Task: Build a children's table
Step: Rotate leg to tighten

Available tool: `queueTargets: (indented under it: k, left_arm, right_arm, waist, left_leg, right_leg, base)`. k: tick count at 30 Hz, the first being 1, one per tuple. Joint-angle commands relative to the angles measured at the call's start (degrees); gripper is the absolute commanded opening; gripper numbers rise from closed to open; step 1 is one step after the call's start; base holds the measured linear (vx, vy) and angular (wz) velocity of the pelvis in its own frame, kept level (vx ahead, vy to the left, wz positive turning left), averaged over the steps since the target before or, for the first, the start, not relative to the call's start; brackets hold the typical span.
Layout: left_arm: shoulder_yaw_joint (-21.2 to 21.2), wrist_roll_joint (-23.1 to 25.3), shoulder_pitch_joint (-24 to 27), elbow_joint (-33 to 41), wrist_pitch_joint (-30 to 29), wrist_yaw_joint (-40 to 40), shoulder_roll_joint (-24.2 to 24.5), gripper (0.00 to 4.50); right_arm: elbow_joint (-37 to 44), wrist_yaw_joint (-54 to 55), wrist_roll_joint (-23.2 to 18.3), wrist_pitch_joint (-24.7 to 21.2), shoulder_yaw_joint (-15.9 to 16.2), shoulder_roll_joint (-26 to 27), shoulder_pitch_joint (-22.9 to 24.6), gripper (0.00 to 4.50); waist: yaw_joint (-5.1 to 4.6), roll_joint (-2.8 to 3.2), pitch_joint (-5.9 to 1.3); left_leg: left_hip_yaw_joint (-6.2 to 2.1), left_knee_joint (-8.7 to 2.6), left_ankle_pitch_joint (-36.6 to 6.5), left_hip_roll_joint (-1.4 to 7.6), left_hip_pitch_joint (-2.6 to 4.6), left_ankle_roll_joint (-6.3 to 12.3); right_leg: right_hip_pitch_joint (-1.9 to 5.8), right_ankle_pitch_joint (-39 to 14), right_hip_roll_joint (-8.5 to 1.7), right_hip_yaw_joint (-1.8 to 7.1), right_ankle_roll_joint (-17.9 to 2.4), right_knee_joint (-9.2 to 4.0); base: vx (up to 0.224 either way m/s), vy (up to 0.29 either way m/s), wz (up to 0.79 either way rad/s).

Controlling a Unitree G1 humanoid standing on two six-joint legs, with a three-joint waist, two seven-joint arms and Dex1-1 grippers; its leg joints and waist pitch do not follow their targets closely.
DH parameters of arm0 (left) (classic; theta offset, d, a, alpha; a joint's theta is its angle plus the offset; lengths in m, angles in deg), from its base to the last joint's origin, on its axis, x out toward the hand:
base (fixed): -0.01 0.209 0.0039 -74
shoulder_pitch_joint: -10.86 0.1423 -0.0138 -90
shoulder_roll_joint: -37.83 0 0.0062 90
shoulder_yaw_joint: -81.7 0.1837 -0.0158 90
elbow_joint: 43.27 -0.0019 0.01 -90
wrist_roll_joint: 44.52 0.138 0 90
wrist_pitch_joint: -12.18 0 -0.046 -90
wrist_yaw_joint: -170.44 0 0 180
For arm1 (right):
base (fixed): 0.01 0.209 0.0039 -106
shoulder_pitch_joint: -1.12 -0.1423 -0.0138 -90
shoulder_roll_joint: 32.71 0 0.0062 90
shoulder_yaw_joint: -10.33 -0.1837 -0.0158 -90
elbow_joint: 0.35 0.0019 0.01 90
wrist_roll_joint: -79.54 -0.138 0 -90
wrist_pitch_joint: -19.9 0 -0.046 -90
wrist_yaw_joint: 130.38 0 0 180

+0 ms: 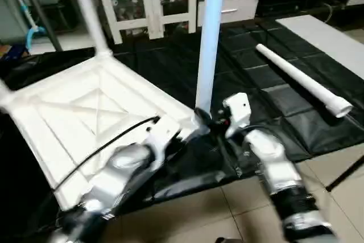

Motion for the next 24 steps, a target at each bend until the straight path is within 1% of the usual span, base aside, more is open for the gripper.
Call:
queueTargets:
  k: [1, 2, 3, 4, 5, 6, 7, 8, 9, 10, 11, 12, 13, 14, 15, 16, 17, 18, 19, 20, 21, 24]
  left_arm:
    - [2.7, -1.0, 2.5, 1.5, -0.2, 5.9, 2.5, 0.00]
    - [2.8, -1.6, 3.1, 2.3, 0.3, 7.3, 3.3, 0.00]
    - [3.1, -2.5, 4.1, 3.6, 1.0, 9.6, 4.7, 0.00]
    - [3.2, -2.8, 4.4, 4.1, 1.2, 10.5, 5.2, 0.00]
    - [3.2, -2.8, 4.4, 4.1, 1.2, 10.5, 5.2, 0.00]
    - [3.4, -3.1, 4.6, 4.5, 1.2, 11.2, 5.6, 0.00]
    - [3.5, -3.4, 4.7, 4.8, 1.3, 11.7, 5.9, 0.00]
    - [3.5, -3.4, 4.7, 4.8, 1.3, 11.7, 5.9, 0.00]
    - [3.6, -3.8, 4.8, 5.2, 1.3, 12.3, 6.2, 0.00]
    - [3.8, -4.3, 4.8, 5.6, 1.3, 13.2, 6.6, 0.00]
    - [3.9, -4.4, 4.8, 5.6, 1.3, 13.4, 6.7, 0.00]
    - [3.9, -4.4, 4.7, 5.9, 1.3, 13.8, 6.9, 0.00]
    - [3.9, -4.4, 4.7, 5.9, 1.3, 13.9, 6.9, 0.00]
    - [3.9, -4.4, 4.7, 6.0, 1.3, 14.0, 7.0, 0.00]
    - [3.9, -4.4, 4.6, 6.0, 1.3, 14.0, 7.0, 0.00]
    - [3.8, -4.5, 4.6, 6.3, 1.2, 14.2, 7.1, 0.00]
    - [3.8, -4.6, 4.6, 6.3, 1.2, 14.3, 7.2, 0.00]
    - [3.8, -4.6, 4.6, 6.4, 1.1, 14.4, 7.3, 0.00]
    - [3.8, -4.7, 4.6, 6.4, 1.1, 14.5, 7.3, 0.00]
    - [3.8, -4.7, 4.6, 6.5, 1.2, 14.5, 7.4, 0.00]
    - [3.8, -4.7, 4.6, 6.5, 1.2, 14.7, 7.6, 0.00]
    - [3.9, -4.8, 4.7, 6.7, 1.1, 14.9, 7.8, 0.00]
  right_arm:
    - [1.4, -3.6, -1.0, -1.2, -1.7, -3.5, -0.6, 3.52]
    - [1.4, -6.5, -1.0, -1.3, -1.0, -5.1, -0.4, 3.52]
    - [1.5, -12.3, -0.9, -1.5, 0.6, -7.7, 0.2, 3.52]
    - [1.6, -14.9, -1.0, -1.5, 1.4, -8.7, 0.5, 3.52]
    - [1.6, -14.9, -1.0, -1.5, 1.4, -8.7, 0.5, 3.52]
    - [1.7, -17.3, -0.8, -1.5, 2.4, -9.7, 0.9, 3.52]
    - [1.7, -19.2, -0.8, -1.6, 3.1, -10.5, 1.2, 3.52]
    - [1.7, -19.2, -0.8, -1.6, 3.1, -10.5, 1.2, 3.52]
    - [1.3, -20.9, -0.6, -1.0, 3.8, -11.1, 1.4, 3.52]
    - [-0.6, -23.0, -0.4, 0.0, 4.6, -11.5, 1.3, 3.52]
    - [-0.8, -23.2, -0.3, 0.2, 4.7, -11.6, 1.2, 3.52]
    - [-2.2, -24.2, 0.2, 1.5, 5.4, -11.8, 1.1, 3.52]
    - [-2.5, -24.4, 0.3, 1.7, 5.5, -11.8, 1.1, 3.52]
    - [-2.8, -24.8, 0.4, 2.0, 5.7, -11.8, 1.0, 3.52]
    - [-2.9, -24.9, 0.4, 2.0, 5.7, -11.8, 1.0, 3.37]
    - [-3.6, -25.3, 0.3, 2.1, 5.8, -11.6, 0.8, 3.27]
    - [-4.0, -25.2, 0.2, 2.2, 5.6, -11.4, 0.6, 3.27]
    - [-4.5, -24.9, 0.1, 2.5, 5.4, -11.1, 0.4, 3.27]
    - [-4.6, -24.9, 0.0, 2.5, 5.3, -11.0, 0.3, 3.15]
    - [-4.8, -24.8, -0.3, 2.3, 5.0, -10.7, 0.1, 3.15]
    - [-5.1, -25.0, -0.8, 2.1, 4.7, -10.3, -0.2, 2.99]
    - [-5.7, -25.7, -1.1, 2.4, 4.6, -10.1, -0.4, 2.78]
  waist:
    - [0.52, -0.30, -2.74]
    - [1.01, -0.30, -2.79]
    - [1.35, -0.40, -2.88]
    - [1.68, -0.45, -2.92]
    - [1.89, -0.45, -3.00]
    - [2.20, -0.52, -2.87]
    - [2.69, -0.70, -2.95]
    - [2.83, -0.80, -2.86]
    - [3.19, -0.92, -2.96]
    - [3.63, -1.04, -3.21]
    - [3.75, -1.00, -3.33]
    - [3.97, -1.07, -3.43]
    - [4.16, -1.12, -3.50]
    - [4.24, -1.19, -3.44]
    - [4.47, -1.13, -3.31]
    - [4.53, -1.13, -3.38]
    - [4.63, -1.12, -3.46]
    - [4.69, -1.08, -3.48]
    - [4.62, -1.06, -3.39]
    - [4.59, -1.01, -3.35]
    - [4.53, -0.96, -3.30]
    - [4.48, -0.98, -3.24]
  left_leg:
    - [-1.08, -5.38, -32.0, 2.58, 1.35, 0.18]
    - [-0.88, -5.42, -31.0, 2.69, 1.40, 0.31]
    - [-0.72, -5.33, -29.8, 2.70, 1.41, 0.48]
    - [-0.74, -5.39, -29.0, 2.80, 1.30, 0.57]
    - [-0.65, -5.39, -28.2, 2.86, 1.25, 0.83]
    - [-0.36, -5.41, -27.1, 2.88, 1.22, 1.18]
    - [-0.13, -5.26, -26.6, 2.87, 1.61, 1.14]
    - [-0.01, -5.20, -26.5, 2.82, 1.64, 1.08]
    - [0.12, -5.11, -25.9, 2.79, 1.72, 0.93]
    - [0.27, -5.00, -24.6, 2.76, 1.85, 1.05]
    - [0.28, -4.95, -23.7, 2.78, 1.88, 1.16]
    - [0.41, -4.84, -21.9, 2.79, 1.77, 1.57]
    - [0.48, -4.76, -20.2, 2.80, 1.52, 2.09]
    - [0.55, -4.75, -19.8, 2.78, 1.46, 2.38]
    - [0.63, -4.57, -19.9, 2.80, 1.54, 2.69]
    - [0.63, -4.52, -19.9, 2.78, 1.57, 2.67]
    - [0.55, -4.55, -19.2, 2.78, 1.38, 2.70]
    - [0.53, -4.56, -19.0, 2.80, 1.35, 2.70]
    - [0.48, -4.63, -19.4, 2.79, 1.28, 2.50]
    - [0.42, -4.67, -19.9, 2.77, 1.24, 2.35]
    - [0.32, -4.73, -21.4, 2.78, 1.38, 1.76]
    - [0.26, -4.82, -23.0, 2.80, 1.48, 1.20]
  right_leg:
    - [1.19, -27.8, -2.07, 1.73, -8.3, -3.95]
    - [1.20, -26.7, -2.00, 1.87, -8.8, -3.79]
    - [1.25, -25.3, -1.91, 1.98, -9.4, -3.58]
    - [1.52, -24.6, -1.93, 2.03, -9.6, -3.42]
    - [1.65, -23.6, -1.91, 2.10, -9.9, -3.23]
    - [1.54, -22.4, -1.77, 2.25, -10.4, -3.11]
    - [1.30, -22.4, -1.72, 2.49, -10.8, -3.00]
    - [1.19, -22.8, -1.68, 2.65, -10.8, -3.02]
    - [1.19, -23.4, -1.66, 3.00, -10.7, -2.88]
    - [1.19, -22.2, -1.58, 3.25, -11.1, -2.73]
    - [1.21, -21.2, -1.58, 3.29, -11.6, -2.60]
    - [1.32, -18.7, -1.46, 3.35, -12.5, -2.34]
    - [1.61, -16.9, -1.45, 3.39, -13.1, -2.01]
    - [1.62, -16.7, -1.41, 3.41, -13.1, -1.97]
    - [1.48, -18.3, -1.47, 3.55, -12.9, -1.94]
    - [1.53, -18.6, -1.48, 3.54, -12.8, -1.90]
    - [1.76, -18.7, -1.52, 3.50, -12.6, -1.80]
    - [1.77, -18.7, -1.51, 3.47, -12.6, -1.80]
    - [1.77, -19.3, -1.44, 3.40, -12.3, -1.84]
    - [1.77, -20.0, -1.42, 3.36, -12.1, -1.83]
    - [1.66, -21.9, -1.43, 3.33, -11.6, -2.03]
    - [1.54, -22.9, -1.38, 3.34, -11.2, -2.15]
  base:
    - [0.000, 0.000, 0.00]
    - [0.000, 0.000, 0.00]
    - [0.000, 0.000, 0.00]
    - [0.000, 0.000, 0.00]
    - [0.000, 0.000, 0.00]
    - [0.000, 0.000, 0.00]
    - [0.000, 0.000, 0.00]
    - [0.000, 0.000, 0.00]
    - [0.000, 0.000, 0.00]
    - [0.000, 0.000, 0.00]
    - [0.000, 0.000, 0.00]
    - [0.000, 0.000, 0.00]
    - [0.000, 0.000, 0.00]
    - [0.000, 0.000, 0.00]
    - [0.000, 0.000, 0.00]
    - [0.000, 0.000, 0.00]
    - [0.000, 0.000, 0.00]
    - [0.000, 0.000, 0.00]
    - [0.000, 0.000, 0.00]
    - [0.000, 0.000, 0.00]
    - [0.000, 0.000, 0.00]
    - [0.000, 0.000, 0.00]
